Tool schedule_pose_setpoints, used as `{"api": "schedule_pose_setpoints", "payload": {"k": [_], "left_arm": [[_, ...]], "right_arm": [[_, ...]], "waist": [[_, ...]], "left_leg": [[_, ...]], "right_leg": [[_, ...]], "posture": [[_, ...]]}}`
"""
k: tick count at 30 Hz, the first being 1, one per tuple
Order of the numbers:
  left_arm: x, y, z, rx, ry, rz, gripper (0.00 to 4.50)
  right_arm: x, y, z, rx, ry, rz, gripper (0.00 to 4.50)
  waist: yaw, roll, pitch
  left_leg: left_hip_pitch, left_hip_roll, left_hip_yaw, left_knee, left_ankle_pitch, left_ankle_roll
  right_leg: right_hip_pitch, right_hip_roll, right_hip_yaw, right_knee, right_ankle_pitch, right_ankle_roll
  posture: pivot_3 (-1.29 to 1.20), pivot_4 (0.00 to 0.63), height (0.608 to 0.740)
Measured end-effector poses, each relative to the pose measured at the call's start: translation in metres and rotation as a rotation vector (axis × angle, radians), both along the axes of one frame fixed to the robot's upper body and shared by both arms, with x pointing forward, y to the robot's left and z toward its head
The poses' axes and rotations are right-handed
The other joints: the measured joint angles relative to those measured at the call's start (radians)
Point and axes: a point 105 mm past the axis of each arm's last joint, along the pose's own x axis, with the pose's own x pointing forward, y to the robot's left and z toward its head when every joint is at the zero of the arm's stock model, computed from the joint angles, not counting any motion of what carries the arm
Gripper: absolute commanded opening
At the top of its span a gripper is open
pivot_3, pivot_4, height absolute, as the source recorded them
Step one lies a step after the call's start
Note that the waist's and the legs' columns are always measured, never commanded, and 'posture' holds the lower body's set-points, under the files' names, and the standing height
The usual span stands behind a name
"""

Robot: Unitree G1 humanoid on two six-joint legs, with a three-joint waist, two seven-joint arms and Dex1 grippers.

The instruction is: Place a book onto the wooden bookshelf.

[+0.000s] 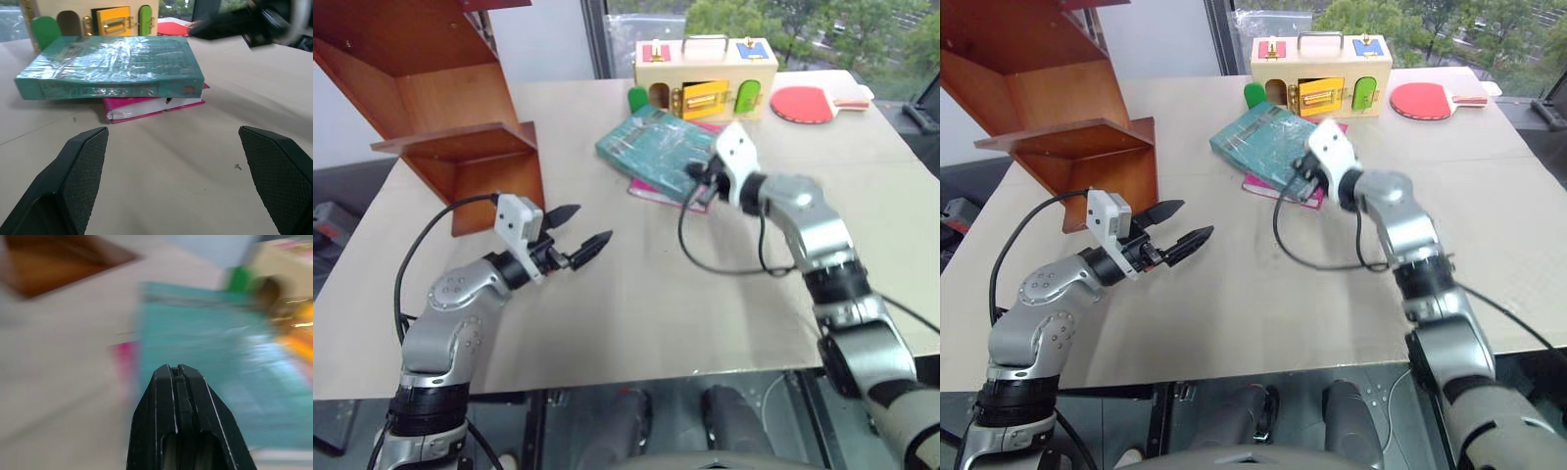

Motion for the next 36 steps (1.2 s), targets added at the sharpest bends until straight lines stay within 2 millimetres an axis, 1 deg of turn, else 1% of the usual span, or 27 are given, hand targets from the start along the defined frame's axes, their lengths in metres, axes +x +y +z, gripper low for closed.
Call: {"api": "schedule_pose_setpoints", "payload": {"k": [2, 3, 5, 6, 7, 10, 11, 13, 15, 19, 21, 23, 26, 27, 28, 29, 31, 32, 34, 36], "left_arm": [[0.0, 0.0, 0.0, 0.0, 0.0, 0.002, 4.5], [-0.001, 0.001, -0.001, -0.001, 0.001, 0.004, 4.5], [-0.001, 0.001, -0.001, 0.0, 0.003, 0.005, 4.5], [-0.002, 0.001, -0.002, 0.0, 0.005, 0.007, 4.5], [-0.002, 0.002, -0.002, 0.0, 0.006, 0.012, 4.5], [-0.003, 0.002, -0.003, 0.001, 0.006, 0.023, 4.5], [-0.005, 0.003, -0.003, 0.003, 0.004, 0.025, 4.5], [-0.006, 0.003, -0.003, 0.005, 0.003, 0.026, 4.5], [-0.007, 0.003, -0.005, 0.005, 0.008, 0.037, 4.5], [-0.008, 0.003, -0.004, 0.005, 0.005, 0.042, 4.5], [-0.008, 0.003, -0.003, 0.006, 0.002, 0.042, 4.5], [-0.008, 0.003, -0.003, 0.006, 0.002, 0.043, 4.5], [-0.008, 0.004, -0.003, 0.005, 0.001, 0.049, 4.5], [-0.009, 0.005, -0.004, 0.005, 0.002, 0.051, 4.5], [-0.009, 0.005, -0.004, 0.005, 0.002, 0.051, 4.5], [-0.01, 0.004, -0.004, 0.006, 0.004, 0.053, 4.5], [-0.01, 0.004, -0.004, 0.006, 0.003, 0.052, 4.5], [-0.01, 0.004, -0.004, 0.006, 0.003, 0.052, 4.5], [-0.01, 0.004, -0.003, 0.006, 0.001, 0.051, 4.5], [-0.01, 0.004, -0.003, 0.003, 0.002, 0.049, 4.5]], "right_arm": [[0.024, -0.008, -0.01, -0.062, 0.01, -0.126, 0.03], [0.032, -0.012, -0.012, -0.089, 0.008, -0.171, 0.03], [0.041, -0.016, -0.014, -0.112, 0.021, -0.222, 0.03], [0.048, -0.018, -0.012, -0.133, 0.024, -0.276, 0.03], [0.052, -0.021, -0.005, -0.138, 0.01, -0.311, 0.03], [0.058, -0.027, 0.008, -0.124, 0.001, -0.378, 0.03], [0.059, -0.028, 0.014, -0.08, 0.02, -0.386, 0.03], [0.059, -0.027, 0.017, -0.021, 0.052, -0.386, 0.03], [0.058, -0.026, 0.012, 0.026, 0.097, -0.379, 0.03], [0.057, -0.023, -0.002, 0.017, 0.146, -0.363, 0.03], [0.056, -0.02, -0.005, 0.006, 0.152, -0.345, 0.03], [0.053, -0.012, -0.009, 0.003, 0.159, -0.293, 0.03], [0.046, 0.009, -0.019, 0.0, 0.19, -0.178, 0.03], [0.042, 0.018, -0.027, -0.031, 0.204, -0.129, 0.03], [0.041, 0.019, -0.029, -0.038, 0.203, -0.122, 0.03], [0.039, 0.022, -0.031, -0.089, 0.187, -0.092, 0.03], [0.037, 0.024, -0.035, -0.129, 0.185, -0.065, 0.03], [0.033, 0.027, -0.041, -0.157, 0.186, -0.026, 0.03], [0.029, 0.03, -0.045, -0.175, 0.194, 0.016, 0.03], [0.026, 0.03, -0.049, -0.187, 0.203, 0.046, 0.03]], "waist": [[-0.003, 0.0, 0.0], [-0.004, 0.0, 0.0], [-0.006, 0.0, 0.001], [-0.008, 0.0, 0.001], [-0.008, 0.0, 0.001], [-0.008, 0.0, 0.001], [-0.008, 0.0, 0.001], [-0.008, 0.0, 0.001], [-0.007, 0.0, 0.001], [-0.008, 0.001, 0.001], [-0.008, 0.001, 0.001], [-0.011, 0.001, 0.001], [-0.02, 0.001, 0.001], [-0.026, 0.001, 0.001], [-0.026, 0.001, 0.001], [-0.028, 0.001, 0.0], [-0.028, 0.001, -0.001], [-0.028, 0.0, -0.003], [-0.028, 0.0, -0.005], [-0.027, -0.001, -0.007]], "left_leg": [[-0.001, -0.001, 0.002, -0.001, 0.0, 0.0], [-0.001, -0.001, 0.002, -0.001, 0.0, 0.0], [-0.001, -0.001, 0.002, -0.001, 0.0, 0.0], [-0.001, 0.0, 0.003, -0.002, 0.0, 0.0], [-0.001, 0.0, 0.002, -0.003, 0.0, 0.0], [-0.001, 0.0, 0.002, -0.003, 0.0, 0.0], [-0.001, 0.0, 0.003, -0.004, 0.0, 0.0], [-0.001, 0.0, 0.003, -0.004, 0.0, 0.0], [-0.001, 0.0, 0.003, -0.003, 0.0, 0.0], [-0.001, 0.0, 0.003, -0.003, 0.0, 0.0], [-0.001, 0.0, 0.003, -0.003, 0.0, 0.0], [-0.001, 0.0, 0.003, -0.003, 0.0, 0.0], [-0.001, 0.0, 0.003, -0.003, 0.0, 0.0], [-0.001, 0.0, 0.003, -0.003, 0.0, 0.0], [-0.001, 0.0, 0.003, -0.003, 0.0, 0.0], [0.0, 0.0, 0.003, -0.003, 0.0, 0.0], [0.001, 0.0, 0.002, -0.002, 0.0, 0.0], [0.003, 0.0, 0.002, -0.002, 0.0, 0.0], [0.005, 0.0, 0.002, -0.002, 0.0, 0.0], [0.011, 0.0, 0.002, -0.002, 0.0, 0.0]], "right_leg": [[0.0, 0.0, 0.002, 0.0, 0.0, 0.0], [0.0, 0.0, 0.002, 0.0, 0.0, 0.0], [-0.001, 0.0, 0.002, 0.0, 0.0, 0.0], [-0.001, 0.0, 0.003, 0.0, 0.0, 0.0], [-0.002, 0.0, 0.003, 0.0, 0.0, 0.0], [-0.002, 0.0, 0.003, 0.0, 0.0, 0.0], [-0.002, 0.001, 0.003, -0.001, 0.0, 0.0], [-0.002, 0.001, 0.003, -0.001, 0.0, 0.0], [-0.002, 0.001, 0.003, -0.001, 0.0, 0.0], [-0.002, 0.001, 0.004, 0.0, 0.0, 0.0], [-0.002, 0.001, 0.004, 0.0, 0.0, 0.0], [-0.002, 0.001, 0.004, 0.0, 0.0, 0.0], [-0.002, 0.001, 0.004, 0.0, 0.0, 0.0], [-0.002, 0.001, 0.003, 0.0, 0.0, 0.0], [-0.002, 0.001, 0.003, 0.0, 0.0, 0.0], [-0.002, 0.001, 0.003, 0.001, 0.0, 0.0], [-0.002, 0.001, 0.003, 0.001, 0.0, 0.0], [0.001, 0.001, 0.002, 0.0, 0.0, 0.0], [0.003, 0.001, 0.003, 0.001, 0.0, 0.0], [0.009, 0.001, 0.002, 0.001, 0.0, 0.0]], "posture": [[0.0, 0.15, 0.74], [0.0, 0.15, 0.74], [0.0, 0.15, 0.74], [0.0, 0.15, 0.74], [0.0, 0.15, 0.74], [0.0, 0.15, 0.74], [0.0, 0.15, 0.74], [0.0, 0.15, 0.74], [0.0, 0.15, 0.74], [0.0, 0.15, 0.74], [0.0, 0.15, 0.74], [0.0, 0.15, 0.74], [0.0, 0.15, 0.74], [0.0, 0.15, 0.74], [0.0, 0.15, 0.74], [0.0, 0.15, 0.74], [0.0, 0.15, 0.74], [0.0, 0.15, 0.74], [0.0, 0.15, 0.74], [0.0, 0.15, 0.74]]}}
